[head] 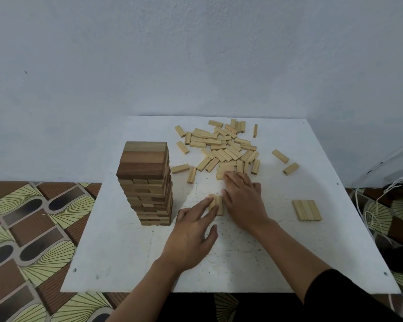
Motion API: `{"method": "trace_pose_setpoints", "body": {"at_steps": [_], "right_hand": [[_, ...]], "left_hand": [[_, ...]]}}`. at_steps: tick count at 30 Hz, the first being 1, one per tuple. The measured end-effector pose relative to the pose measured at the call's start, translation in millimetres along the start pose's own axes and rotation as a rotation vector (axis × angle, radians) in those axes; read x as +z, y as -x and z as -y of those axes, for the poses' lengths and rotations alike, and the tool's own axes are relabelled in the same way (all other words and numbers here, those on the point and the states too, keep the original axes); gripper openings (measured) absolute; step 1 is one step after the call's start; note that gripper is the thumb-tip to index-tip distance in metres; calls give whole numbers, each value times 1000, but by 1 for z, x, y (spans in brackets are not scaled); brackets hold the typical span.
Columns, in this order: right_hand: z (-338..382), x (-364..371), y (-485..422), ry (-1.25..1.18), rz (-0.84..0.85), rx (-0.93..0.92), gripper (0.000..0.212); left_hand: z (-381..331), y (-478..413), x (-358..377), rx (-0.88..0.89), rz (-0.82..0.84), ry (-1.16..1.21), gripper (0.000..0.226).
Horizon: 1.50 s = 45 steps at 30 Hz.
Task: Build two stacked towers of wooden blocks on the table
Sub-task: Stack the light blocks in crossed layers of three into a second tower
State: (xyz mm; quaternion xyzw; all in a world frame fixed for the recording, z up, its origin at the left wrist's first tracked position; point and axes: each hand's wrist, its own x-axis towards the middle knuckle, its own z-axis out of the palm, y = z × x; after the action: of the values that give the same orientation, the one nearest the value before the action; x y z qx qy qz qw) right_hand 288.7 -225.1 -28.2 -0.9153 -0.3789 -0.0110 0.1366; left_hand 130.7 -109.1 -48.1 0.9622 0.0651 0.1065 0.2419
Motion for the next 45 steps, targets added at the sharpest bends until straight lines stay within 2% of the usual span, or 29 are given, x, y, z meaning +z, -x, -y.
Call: {"method": "trace_pose_setpoints", "body": {"at_steps": [6, 10, 14, 17, 20, 22, 25, 33, 36, 41, 45], "right_hand": [[1, -6, 20, -5, -42, 6, 55], [-3, -8, 44, -48, -86, 34, 42], [4, -10, 61, -109, -111, 61, 42], [12, -11, 68, -204, -89, 38, 41], [18, -12, 70, -279, -83, 33, 27], [18, -14, 69, -309, -53, 36, 24], [10, -19, 64, -361, -19, 16, 32], [-3, -32, 37, -414, 154, -65, 73], [-2, -31, 29, -423, 195, -85, 71], [-2, -29, 24, -432, 192, -112, 57], [-3, -27, 23, -431, 197, -109, 61]], "left_hand": [[1, 1, 1, -5, -5, 4, 50], [0, 1, 0, -12, -10, 6, 51], [0, 1, 0, -20, -8, 32, 50], [1, 0, 1, -23, -9, 49, 50], [2, 0, 3, -26, -25, 74, 47], [2, 0, 3, -29, -38, 86, 46], [1, 0, 3, -35, -51, 108, 45], [-9, -1, -4, -59, -57, 130, 53], [-9, -2, -4, -65, -36, 122, 57], [-7, -9, -2, -99, -30, 142, 58], [-4, -15, -4, -99, -37, 198, 57]]}}
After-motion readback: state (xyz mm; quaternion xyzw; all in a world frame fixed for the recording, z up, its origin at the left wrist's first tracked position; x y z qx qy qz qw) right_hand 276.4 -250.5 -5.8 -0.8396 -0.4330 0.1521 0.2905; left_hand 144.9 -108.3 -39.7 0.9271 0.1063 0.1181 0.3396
